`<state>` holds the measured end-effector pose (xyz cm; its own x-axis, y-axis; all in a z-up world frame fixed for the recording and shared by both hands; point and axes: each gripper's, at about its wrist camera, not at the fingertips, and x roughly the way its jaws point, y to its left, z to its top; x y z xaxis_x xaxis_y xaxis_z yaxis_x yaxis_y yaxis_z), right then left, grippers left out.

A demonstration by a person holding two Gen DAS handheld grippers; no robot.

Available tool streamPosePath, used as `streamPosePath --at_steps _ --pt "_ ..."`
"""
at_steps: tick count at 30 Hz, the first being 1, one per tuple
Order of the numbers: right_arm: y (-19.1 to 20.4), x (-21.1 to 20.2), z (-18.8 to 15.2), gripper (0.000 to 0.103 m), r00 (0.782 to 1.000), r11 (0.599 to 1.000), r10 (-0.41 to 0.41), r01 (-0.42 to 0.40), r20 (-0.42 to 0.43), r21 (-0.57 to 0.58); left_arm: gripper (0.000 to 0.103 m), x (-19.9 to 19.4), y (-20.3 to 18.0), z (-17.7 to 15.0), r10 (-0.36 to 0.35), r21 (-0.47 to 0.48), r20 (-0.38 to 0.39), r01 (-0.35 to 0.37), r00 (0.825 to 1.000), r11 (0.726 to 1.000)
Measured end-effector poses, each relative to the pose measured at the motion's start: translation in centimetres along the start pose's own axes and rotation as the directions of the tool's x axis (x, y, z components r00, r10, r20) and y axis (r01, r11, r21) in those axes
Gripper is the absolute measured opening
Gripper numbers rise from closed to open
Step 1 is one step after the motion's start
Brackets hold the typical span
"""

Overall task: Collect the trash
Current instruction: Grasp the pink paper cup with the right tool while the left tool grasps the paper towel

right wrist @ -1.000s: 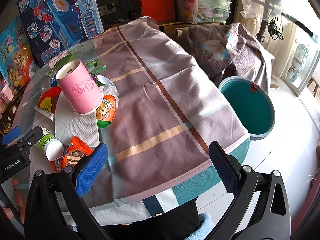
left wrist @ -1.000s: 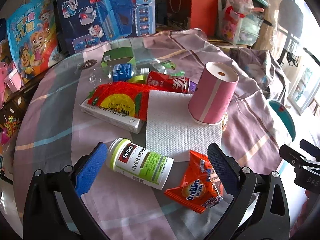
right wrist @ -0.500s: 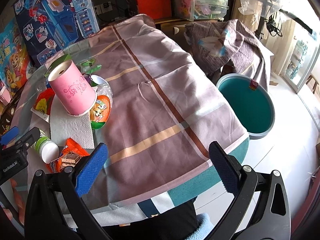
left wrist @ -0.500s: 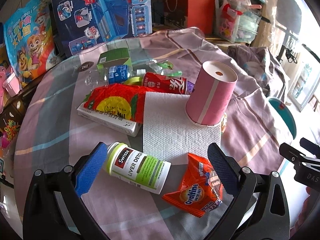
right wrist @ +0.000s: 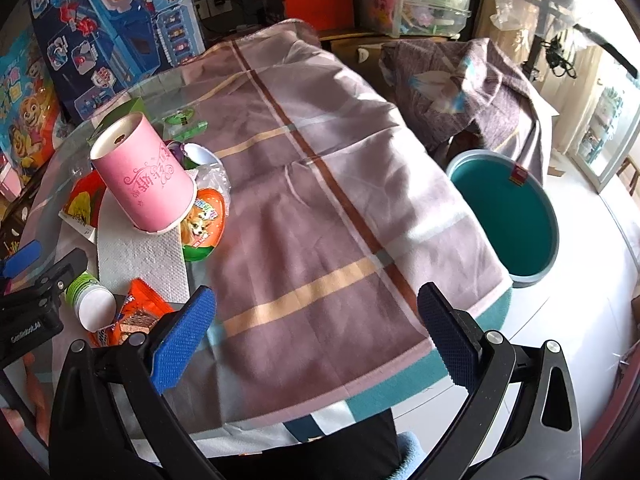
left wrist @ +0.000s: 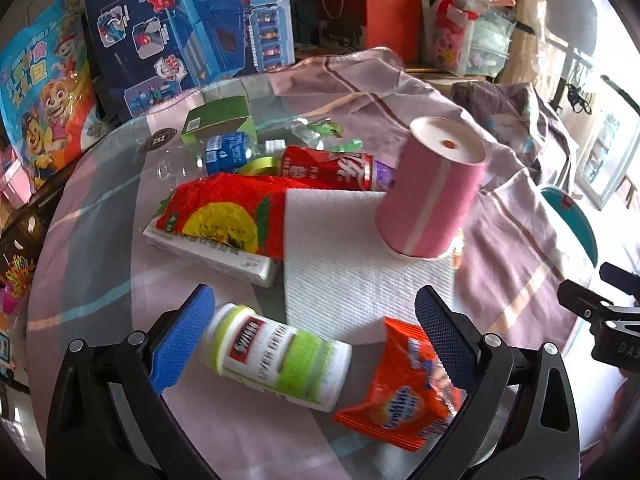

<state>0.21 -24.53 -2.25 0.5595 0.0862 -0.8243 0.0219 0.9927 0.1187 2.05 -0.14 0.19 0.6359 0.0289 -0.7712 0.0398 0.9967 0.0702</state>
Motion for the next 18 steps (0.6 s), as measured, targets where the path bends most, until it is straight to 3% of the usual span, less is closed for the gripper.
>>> streamPosePath --at_steps 13,18 --pt "9.1 1.4 5.1 0.096 0.983 0.970 0.182 -0.180 -0.001 -0.161 0.100 2.3 5.8 0.9 -0.078 -0.034 -0.052 0.077 0.996 0.996" --pt "11.2 3.2 6.5 0.078 0.980 0.959 0.199 -0.199 -0.020 -0.203 0.100 3.6 6.4 0.5 -0.112 -0.041 -0.105 0.108 0.988 0.993"
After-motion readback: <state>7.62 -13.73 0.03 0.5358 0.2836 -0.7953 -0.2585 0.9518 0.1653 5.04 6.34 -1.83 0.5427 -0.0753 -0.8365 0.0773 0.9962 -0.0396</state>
